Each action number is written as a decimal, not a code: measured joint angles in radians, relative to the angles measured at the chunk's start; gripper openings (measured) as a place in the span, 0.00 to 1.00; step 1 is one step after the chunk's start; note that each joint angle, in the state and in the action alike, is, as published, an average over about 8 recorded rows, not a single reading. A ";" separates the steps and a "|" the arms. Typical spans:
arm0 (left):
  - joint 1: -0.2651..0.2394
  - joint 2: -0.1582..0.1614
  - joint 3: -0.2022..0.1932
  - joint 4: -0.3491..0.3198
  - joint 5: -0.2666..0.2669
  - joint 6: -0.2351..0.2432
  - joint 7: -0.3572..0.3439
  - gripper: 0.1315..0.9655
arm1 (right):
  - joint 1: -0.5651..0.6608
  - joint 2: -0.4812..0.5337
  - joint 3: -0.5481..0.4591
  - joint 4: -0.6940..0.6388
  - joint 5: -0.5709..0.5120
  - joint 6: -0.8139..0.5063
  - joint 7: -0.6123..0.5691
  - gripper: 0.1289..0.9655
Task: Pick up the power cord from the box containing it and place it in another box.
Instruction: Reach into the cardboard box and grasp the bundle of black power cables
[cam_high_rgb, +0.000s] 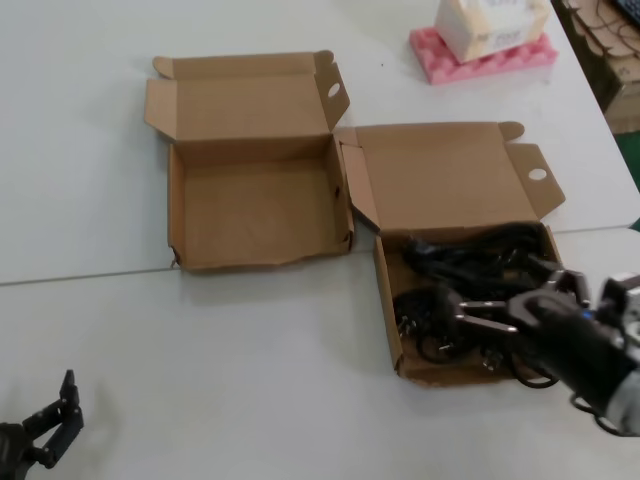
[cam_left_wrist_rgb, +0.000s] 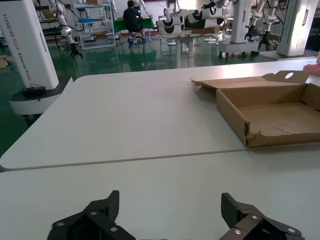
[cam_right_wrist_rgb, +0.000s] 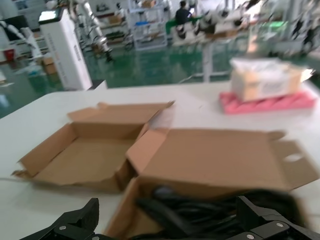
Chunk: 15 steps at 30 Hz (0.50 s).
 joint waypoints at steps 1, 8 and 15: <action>0.000 0.000 0.000 0.000 0.000 0.000 0.000 0.84 | 0.021 -0.010 -0.010 -0.023 -0.006 -0.017 0.000 1.00; 0.000 0.000 0.000 0.000 0.000 0.000 0.000 0.66 | 0.149 -0.080 -0.067 -0.174 -0.066 -0.087 0.000 1.00; 0.000 0.000 0.000 0.000 0.000 0.000 0.000 0.48 | 0.215 -0.085 -0.120 -0.248 -0.104 -0.064 -0.001 0.98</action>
